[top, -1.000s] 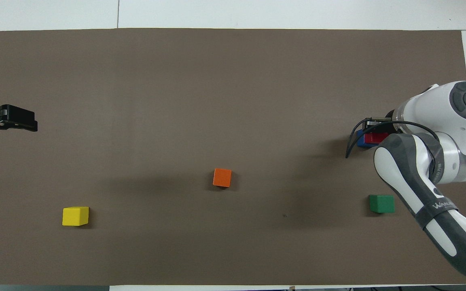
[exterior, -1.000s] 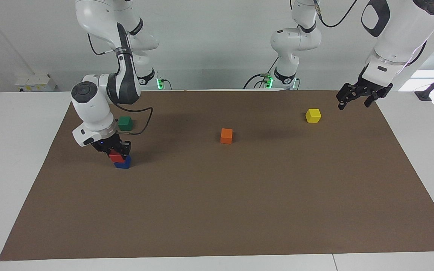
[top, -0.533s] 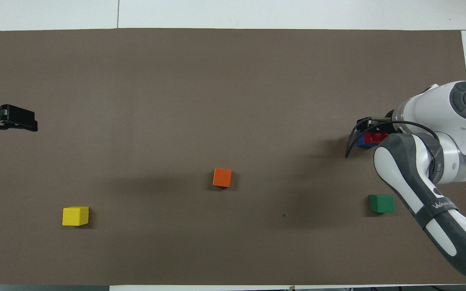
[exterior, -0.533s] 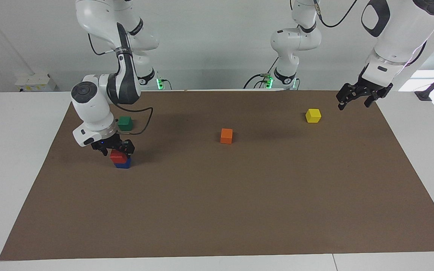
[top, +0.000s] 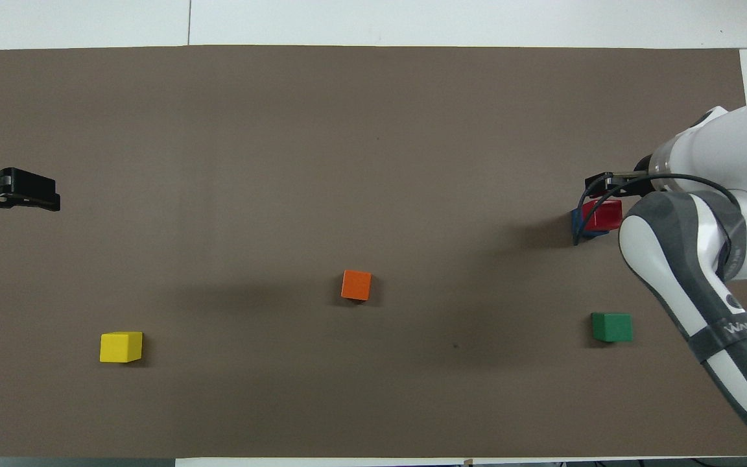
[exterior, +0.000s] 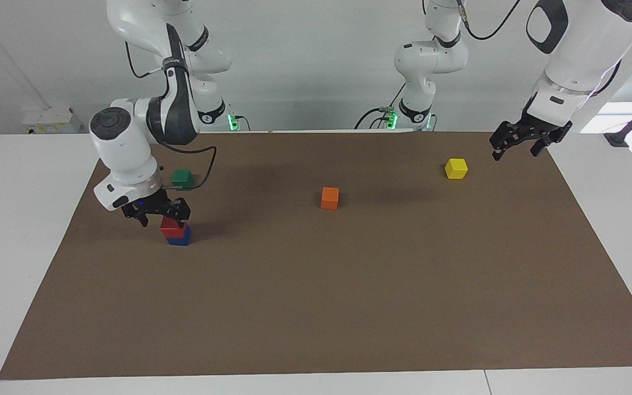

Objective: Transfer red block to right arm and stack on blue block

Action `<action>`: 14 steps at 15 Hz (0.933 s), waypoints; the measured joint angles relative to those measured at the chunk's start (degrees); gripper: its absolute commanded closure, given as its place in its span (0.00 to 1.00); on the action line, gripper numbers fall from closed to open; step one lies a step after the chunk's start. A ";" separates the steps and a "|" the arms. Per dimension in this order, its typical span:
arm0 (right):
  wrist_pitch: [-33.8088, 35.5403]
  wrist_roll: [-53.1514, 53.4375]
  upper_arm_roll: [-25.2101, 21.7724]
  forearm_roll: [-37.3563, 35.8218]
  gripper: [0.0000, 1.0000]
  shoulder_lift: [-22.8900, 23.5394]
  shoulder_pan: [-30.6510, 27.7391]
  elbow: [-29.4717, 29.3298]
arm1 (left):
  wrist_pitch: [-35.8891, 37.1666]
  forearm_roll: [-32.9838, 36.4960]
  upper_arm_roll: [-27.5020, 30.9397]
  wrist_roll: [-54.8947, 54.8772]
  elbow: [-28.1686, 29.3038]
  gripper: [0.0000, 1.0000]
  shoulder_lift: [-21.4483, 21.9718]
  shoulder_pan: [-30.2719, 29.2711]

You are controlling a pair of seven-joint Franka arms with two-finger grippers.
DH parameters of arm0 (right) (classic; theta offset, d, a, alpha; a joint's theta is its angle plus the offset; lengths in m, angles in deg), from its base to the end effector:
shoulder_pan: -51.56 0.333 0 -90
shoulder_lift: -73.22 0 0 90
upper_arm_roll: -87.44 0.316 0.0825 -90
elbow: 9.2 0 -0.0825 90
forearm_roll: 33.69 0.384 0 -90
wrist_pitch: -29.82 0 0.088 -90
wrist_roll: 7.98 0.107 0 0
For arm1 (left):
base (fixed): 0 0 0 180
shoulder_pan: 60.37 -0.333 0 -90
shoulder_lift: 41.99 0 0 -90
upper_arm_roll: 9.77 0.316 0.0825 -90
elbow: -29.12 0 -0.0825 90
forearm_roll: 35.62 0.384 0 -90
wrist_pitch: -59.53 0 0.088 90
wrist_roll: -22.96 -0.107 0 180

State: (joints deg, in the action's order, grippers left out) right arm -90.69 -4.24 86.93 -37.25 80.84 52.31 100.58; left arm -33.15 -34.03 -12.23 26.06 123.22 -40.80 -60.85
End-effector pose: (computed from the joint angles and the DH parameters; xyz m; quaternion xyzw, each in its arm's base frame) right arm 0.5963 -0.0003 0.4298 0.9991 -0.0154 0.0281 0.0268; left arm 0.5510 -0.0164 0.6062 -0.9999 -0.0091 0.0014 0.0144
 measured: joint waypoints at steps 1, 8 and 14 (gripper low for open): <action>1.95 -0.70 0.01 0.55 0.00 -0.56 -0.08 -1.70 | 0.00 0.00 0.00 0.00 0.00 0.00 0.00 0.00; 21.05 -4.31 0.43 1.52 0.00 -7.30 -0.11 -9.86 | 0.00 0.00 0.00 0.00 0.00 0.00 0.00 0.00; 28.54 -5.32 0.04 2.19 0.00 -11.52 -0.50 -12.72 | 0.00 0.00 0.00 0.00 0.00 0.00 0.00 0.00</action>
State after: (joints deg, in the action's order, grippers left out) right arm -62.15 -9.56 86.96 -35.07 69.32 51.81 87.86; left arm -33.15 -34.03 -12.23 26.06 123.22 -40.80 -60.85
